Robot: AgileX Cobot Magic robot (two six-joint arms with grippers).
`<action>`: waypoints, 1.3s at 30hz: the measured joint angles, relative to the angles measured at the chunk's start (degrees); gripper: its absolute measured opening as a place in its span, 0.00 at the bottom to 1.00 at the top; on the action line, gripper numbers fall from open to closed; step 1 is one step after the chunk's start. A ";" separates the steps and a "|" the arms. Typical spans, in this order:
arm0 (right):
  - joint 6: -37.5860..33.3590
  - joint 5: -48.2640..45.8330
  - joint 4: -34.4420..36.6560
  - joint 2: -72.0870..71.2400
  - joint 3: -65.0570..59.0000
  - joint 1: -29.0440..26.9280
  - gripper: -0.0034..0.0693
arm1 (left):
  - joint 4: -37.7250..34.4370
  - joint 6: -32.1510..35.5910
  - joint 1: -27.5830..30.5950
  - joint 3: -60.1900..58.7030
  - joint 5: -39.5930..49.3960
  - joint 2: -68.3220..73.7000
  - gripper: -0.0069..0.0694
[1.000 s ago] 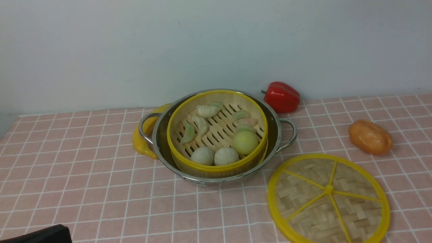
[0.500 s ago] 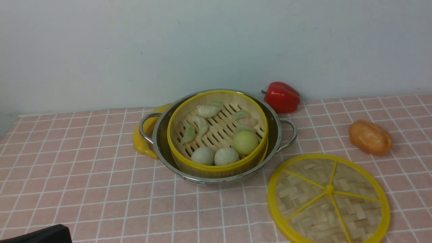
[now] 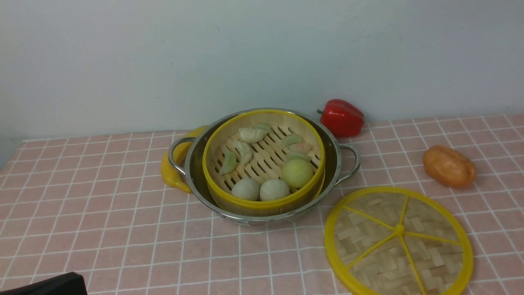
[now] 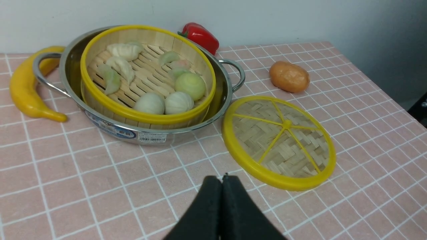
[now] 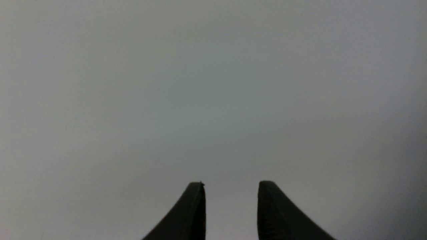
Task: Place the steamer in the pot on the pink tablecloth, and put the lid on the steamer.
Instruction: 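Move the gripper down to the bamboo steamer lid and grasp its center knob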
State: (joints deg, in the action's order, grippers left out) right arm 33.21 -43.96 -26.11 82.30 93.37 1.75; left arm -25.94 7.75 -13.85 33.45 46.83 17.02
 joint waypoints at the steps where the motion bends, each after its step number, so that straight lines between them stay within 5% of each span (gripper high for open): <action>1: -6.36 -1.75 6.04 0.92 -1.56 1.06 0.38 | 0.00 0.00 0.00 0.00 0.00 0.00 0.06; 2: -14.46 -3.94 12.84 2.01 -2.71 2.15 0.38 | 0.06 0.00 0.00 0.00 0.00 0.00 0.06; 8: -32.18 -12.04 32.65 8.97 -7.89 8.60 0.38 | 1.06 0.00 0.00 0.00 0.00 0.00 0.07; 19: -29.47 -19.31 30.68 19.50 -15.33 19.05 0.38 | 1.12 0.00 0.00 0.00 0.95 0.00 0.07; 39: -28.15 -3.80 30.47 19.45 -29.46 19.38 0.38 | 2.44 0.26 0.00 -0.05 1.68 0.00 0.07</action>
State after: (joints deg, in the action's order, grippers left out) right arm 5.06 -47.76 4.35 101.74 63.91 21.13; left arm -23.49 8.00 -13.85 33.40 48.51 17.02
